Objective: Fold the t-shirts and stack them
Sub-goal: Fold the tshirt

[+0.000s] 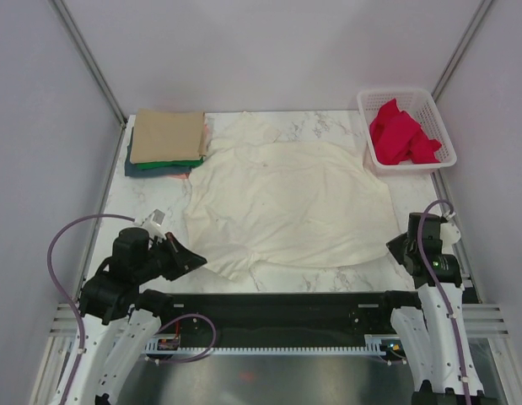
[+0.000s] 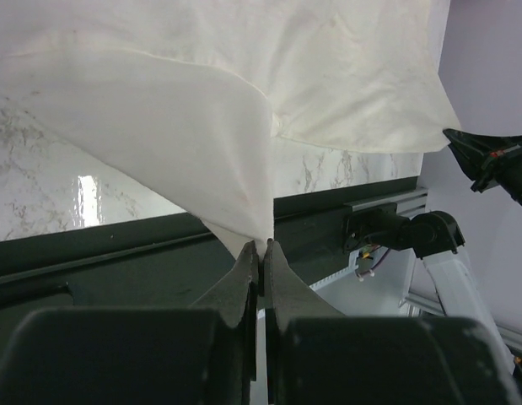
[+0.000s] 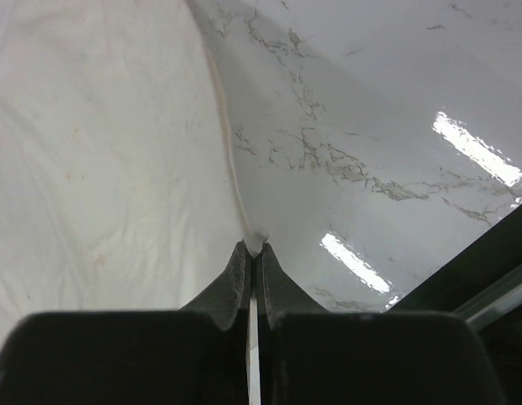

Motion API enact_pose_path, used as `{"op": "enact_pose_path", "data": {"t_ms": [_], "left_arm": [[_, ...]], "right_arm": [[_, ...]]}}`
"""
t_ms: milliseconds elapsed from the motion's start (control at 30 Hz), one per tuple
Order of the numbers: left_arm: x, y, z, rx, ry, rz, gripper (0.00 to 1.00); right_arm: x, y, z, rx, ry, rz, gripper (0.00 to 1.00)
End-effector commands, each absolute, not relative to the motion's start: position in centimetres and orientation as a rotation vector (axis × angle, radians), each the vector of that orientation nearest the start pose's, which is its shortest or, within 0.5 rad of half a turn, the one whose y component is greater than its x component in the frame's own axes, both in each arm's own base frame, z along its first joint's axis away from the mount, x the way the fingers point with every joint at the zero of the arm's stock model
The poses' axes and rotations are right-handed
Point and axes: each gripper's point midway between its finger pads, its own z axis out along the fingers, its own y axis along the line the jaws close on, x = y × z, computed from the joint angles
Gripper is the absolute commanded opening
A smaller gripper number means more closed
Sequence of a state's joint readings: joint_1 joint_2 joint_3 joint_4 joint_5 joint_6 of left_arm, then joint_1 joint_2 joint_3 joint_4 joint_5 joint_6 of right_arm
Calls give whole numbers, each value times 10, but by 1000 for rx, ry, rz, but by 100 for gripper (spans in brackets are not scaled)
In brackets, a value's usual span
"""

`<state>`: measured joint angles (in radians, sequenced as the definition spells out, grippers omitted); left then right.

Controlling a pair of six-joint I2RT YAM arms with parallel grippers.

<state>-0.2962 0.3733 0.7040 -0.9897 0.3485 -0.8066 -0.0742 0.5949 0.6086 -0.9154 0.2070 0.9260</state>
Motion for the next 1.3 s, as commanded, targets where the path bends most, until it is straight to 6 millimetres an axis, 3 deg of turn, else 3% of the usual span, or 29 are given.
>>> {"op": "enact_pose_path", "data": {"t_ms": [0,133,333,367,433,467,500,600,633,700,733,767,833,967,1200,1267], "left_arm": [[103,-125,196,-369,2341,-968,2],[121,-121,197,-251,2401,-845,2],[182,-130,209,-142,2458,-732,2],[195,-134,220,-116,2423,-739,2],[218,-137,214,-84,2471,-684,2],[232,-139,230,-47,2434,-676,2],[247,-137,220,-4,2474,-606,2],[279,-133,233,62,2442,-509,2],[292,-132,219,69,2486,-461,2],[313,-129,226,84,2474,-418,2],[324,-129,211,83,2521,-393,2],[335,-129,217,89,2503,-387,2],[353,-126,201,75,2551,-366,2],[386,-124,188,72,2584,-346,2],[418,-120,165,26,2633,-324,2],[426,-118,167,17,2621,-307,2]], "right_arm": [[173,-11,118,1219,2122,153,0],[188,-7,119,1174,2155,181,0],[229,-5,125,1109,2181,211,0],[237,-6,127,1099,2172,211,0],[250,-11,126,1103,2176,177,0],[259,-14,134,1089,2158,170,0],[264,-16,134,1090,2158,159,0],[286,-18,135,1082,2167,148,0],[291,-19,128,1087,2191,133,0],[305,-23,131,1087,2173,120,0],[309,-23,124,1094,2194,106,0],[317,-24,126,1090,2183,110,0],[324,-24,116,1100,2210,104,0],[340,-26,110,1098,2216,98,0],[352,-34,96,1122,2224,45,0],[353,-39,88,1141,2233,31,0]]}}
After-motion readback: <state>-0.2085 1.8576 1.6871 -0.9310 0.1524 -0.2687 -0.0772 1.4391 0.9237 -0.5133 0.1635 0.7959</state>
